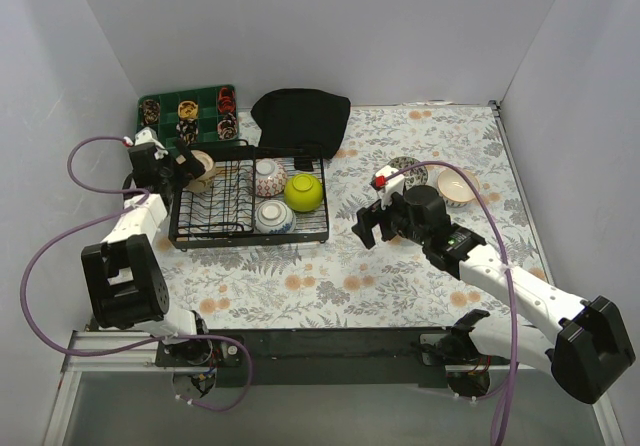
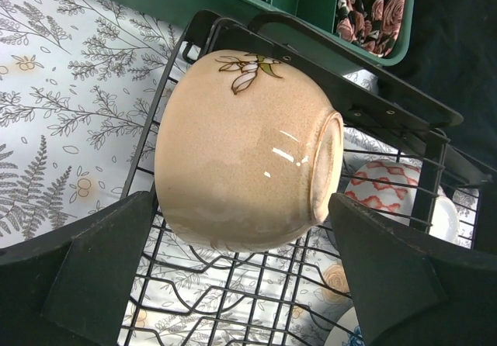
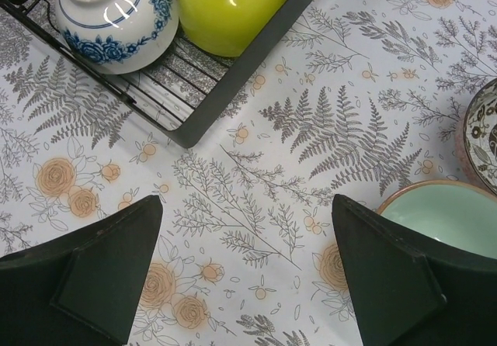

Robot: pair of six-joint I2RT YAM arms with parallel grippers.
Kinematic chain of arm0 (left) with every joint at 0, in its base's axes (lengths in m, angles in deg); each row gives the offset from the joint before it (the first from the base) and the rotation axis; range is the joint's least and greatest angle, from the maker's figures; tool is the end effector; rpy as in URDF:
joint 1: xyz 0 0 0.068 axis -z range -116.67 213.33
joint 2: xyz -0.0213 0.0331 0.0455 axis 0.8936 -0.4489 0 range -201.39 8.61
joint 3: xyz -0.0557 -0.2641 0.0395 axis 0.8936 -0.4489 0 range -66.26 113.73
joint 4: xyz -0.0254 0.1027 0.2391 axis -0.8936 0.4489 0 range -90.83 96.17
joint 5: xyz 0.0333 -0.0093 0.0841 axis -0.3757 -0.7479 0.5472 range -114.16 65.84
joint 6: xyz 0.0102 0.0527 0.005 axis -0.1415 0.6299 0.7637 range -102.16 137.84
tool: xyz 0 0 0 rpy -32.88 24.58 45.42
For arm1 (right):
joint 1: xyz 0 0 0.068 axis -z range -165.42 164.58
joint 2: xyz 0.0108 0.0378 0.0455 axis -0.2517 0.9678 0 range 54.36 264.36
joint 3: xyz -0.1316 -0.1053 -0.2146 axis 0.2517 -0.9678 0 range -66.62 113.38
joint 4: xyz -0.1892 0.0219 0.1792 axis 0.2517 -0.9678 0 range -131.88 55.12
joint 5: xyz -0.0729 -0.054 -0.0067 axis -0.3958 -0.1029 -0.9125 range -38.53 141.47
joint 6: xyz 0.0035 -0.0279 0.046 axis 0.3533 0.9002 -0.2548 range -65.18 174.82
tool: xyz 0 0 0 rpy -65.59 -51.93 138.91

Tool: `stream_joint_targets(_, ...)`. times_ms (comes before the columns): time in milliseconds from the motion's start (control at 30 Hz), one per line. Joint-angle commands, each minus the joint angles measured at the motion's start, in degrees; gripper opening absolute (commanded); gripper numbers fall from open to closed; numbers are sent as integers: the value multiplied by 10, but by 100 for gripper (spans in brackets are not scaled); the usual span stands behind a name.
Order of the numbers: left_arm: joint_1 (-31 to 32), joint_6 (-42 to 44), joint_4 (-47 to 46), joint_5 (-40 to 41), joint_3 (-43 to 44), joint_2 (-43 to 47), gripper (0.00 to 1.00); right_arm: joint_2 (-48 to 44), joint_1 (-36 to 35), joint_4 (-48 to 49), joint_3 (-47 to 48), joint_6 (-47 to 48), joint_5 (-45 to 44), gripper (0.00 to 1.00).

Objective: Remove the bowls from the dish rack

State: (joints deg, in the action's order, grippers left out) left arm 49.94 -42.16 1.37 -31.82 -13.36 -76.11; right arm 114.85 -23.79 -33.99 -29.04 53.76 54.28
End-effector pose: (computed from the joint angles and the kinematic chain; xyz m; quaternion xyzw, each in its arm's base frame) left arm 0.3183 0.0709 0.2370 -0.5013 0.7252 -0.2395 0.4067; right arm 0.1876 0.1507 0.2621 -0.2781 0.7810 0.2076 0.5192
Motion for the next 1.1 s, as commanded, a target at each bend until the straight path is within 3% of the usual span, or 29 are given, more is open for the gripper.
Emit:
stream_joint_targets(0,-1,16,-4,-20,26,-8,98,6,-1,30,-8,9,19,99)
stream_joint_targets(433,-1,3,-18,-22,26,-16,94,21,-1,29,-4,9,65,98)
stream_joint_targets(867,21,18,-18,10,25,32,47,15,-1,15,9,26,106,97)
stream_joint_targets(1067,79,65,-11,82,37,52,39,-3,-1,12,9,18,119,97)
